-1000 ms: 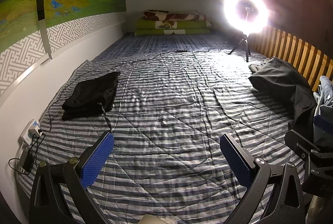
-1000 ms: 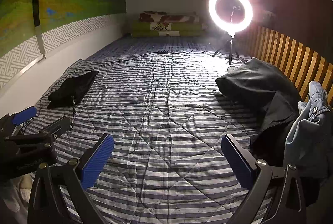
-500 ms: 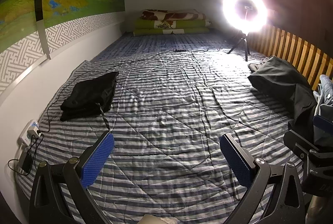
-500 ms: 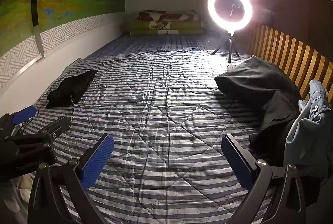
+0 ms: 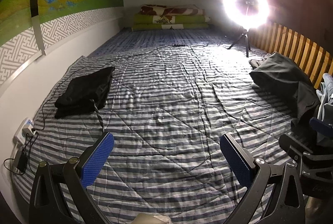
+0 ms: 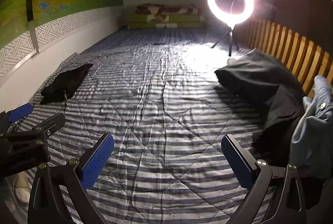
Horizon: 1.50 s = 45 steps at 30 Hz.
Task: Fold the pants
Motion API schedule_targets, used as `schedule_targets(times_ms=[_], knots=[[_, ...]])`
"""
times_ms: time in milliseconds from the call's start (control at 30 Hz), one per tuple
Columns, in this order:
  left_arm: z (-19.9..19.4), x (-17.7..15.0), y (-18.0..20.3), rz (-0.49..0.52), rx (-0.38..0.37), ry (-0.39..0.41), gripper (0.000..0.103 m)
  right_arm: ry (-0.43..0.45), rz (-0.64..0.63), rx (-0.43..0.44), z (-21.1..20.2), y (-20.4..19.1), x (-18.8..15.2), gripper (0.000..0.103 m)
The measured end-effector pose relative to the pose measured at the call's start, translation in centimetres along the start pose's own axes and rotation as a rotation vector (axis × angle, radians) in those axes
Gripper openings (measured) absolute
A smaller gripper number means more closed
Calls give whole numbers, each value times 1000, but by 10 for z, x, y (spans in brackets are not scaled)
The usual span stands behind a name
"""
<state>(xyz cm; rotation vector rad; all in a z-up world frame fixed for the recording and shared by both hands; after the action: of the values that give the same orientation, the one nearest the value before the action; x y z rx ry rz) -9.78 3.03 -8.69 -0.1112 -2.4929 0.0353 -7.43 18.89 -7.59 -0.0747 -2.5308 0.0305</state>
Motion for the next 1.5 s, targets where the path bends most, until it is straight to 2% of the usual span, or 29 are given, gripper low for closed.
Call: schedule_targets(times_ms=[233,467,567,733,800,900,967,1067,1167,1333,1500], knots=[[27,9,2,-11,-10,-22,103,-34,0,-15,24,9,5,102],[71,9,2,-25,-39,-104,103,-43,0,-3,52,31,34,101],[87,10,-1,-55,-54,-131,103,-76,16,6,71,52,60,101],[101,16,-2,-64,-45,-133,103,-78,39,-44,99,97,118,101],[106,18,-1,-62,-34,-132,103,-78,46,-76,110,115,141,97],[115,19,-1,-66,-29,-146,103,-106,47,-66,127,135,175,89],[121,18,-3,-73,-27,-163,103,-128,55,-41,139,146,198,87],[131,16,-6,-70,-29,-189,103,-140,75,-62,159,166,238,86],[134,15,-8,-64,-30,-193,103,-190,105,-80,188,190,273,81],[136,18,-15,-66,-20,-178,103,-299,191,-119,241,230,297,81],[152,17,-21,-78,-19,-215,103,-363,200,-172,287,245,302,81]])
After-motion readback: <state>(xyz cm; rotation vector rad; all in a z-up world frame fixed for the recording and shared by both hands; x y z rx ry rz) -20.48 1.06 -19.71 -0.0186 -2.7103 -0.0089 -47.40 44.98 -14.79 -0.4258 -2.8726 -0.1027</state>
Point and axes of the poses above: each gripper's, at about its wrist camera, not at the fingertips, and z roughly the way its jaws point, y to its right, x to its top, the point moved 6 cm from there along z, roughly the way its jaws point, and after that the axes turned 13 degrees about -y, right-handed, at the moved point
